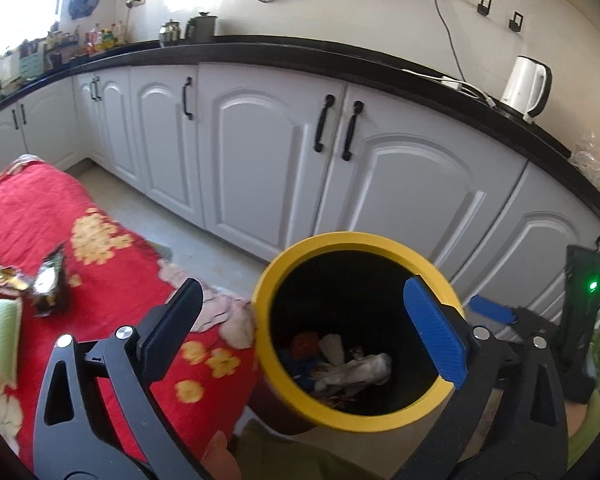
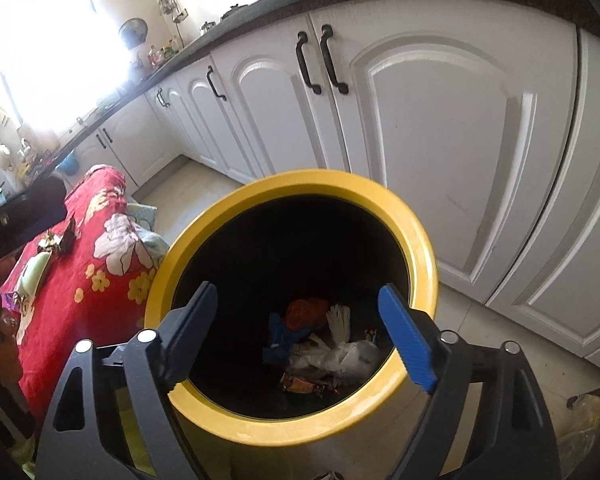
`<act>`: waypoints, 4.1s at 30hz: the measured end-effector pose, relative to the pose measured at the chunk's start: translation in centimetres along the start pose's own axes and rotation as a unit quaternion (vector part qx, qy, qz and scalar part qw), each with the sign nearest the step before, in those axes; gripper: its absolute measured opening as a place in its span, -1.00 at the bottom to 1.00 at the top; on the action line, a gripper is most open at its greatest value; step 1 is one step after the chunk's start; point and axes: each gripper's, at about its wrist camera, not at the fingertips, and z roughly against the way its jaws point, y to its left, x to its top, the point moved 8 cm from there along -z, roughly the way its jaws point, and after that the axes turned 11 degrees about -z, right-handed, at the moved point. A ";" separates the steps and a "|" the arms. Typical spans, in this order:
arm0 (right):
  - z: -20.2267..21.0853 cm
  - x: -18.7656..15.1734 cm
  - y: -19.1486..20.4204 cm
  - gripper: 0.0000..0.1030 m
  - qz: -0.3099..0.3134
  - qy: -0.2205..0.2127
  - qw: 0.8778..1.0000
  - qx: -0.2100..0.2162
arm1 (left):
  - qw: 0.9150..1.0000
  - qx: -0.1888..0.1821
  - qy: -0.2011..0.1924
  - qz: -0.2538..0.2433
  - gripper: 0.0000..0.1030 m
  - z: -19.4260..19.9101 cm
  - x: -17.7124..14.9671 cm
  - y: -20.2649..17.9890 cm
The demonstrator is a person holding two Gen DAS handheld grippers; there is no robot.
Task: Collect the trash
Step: 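Open both tools to drop the blue item and pink wrapper into the bin, then move both tools back over the table toward the red can and green pad, then grasp the red can with the left tool while the right tool grasps the green mesh pad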
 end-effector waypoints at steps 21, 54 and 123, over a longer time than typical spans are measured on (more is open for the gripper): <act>3.1 1.4 5.3 0.70 0.039 -0.050 0.997 0.033 | 0.997 0.070 -0.025 0.033 0.80 6.0 -2.2 6.4; 5.9 -0.3 16.9 0.78 0.137 -0.060 0.983 0.108 | 0.978 0.168 -0.078 0.097 0.80 15.2 -4.5 15.3; -11.1 -12.4 41.3 0.20 0.196 0.201 0.935 0.219 | 0.971 0.135 0.077 0.180 -0.28 15.8 -20.7 26.0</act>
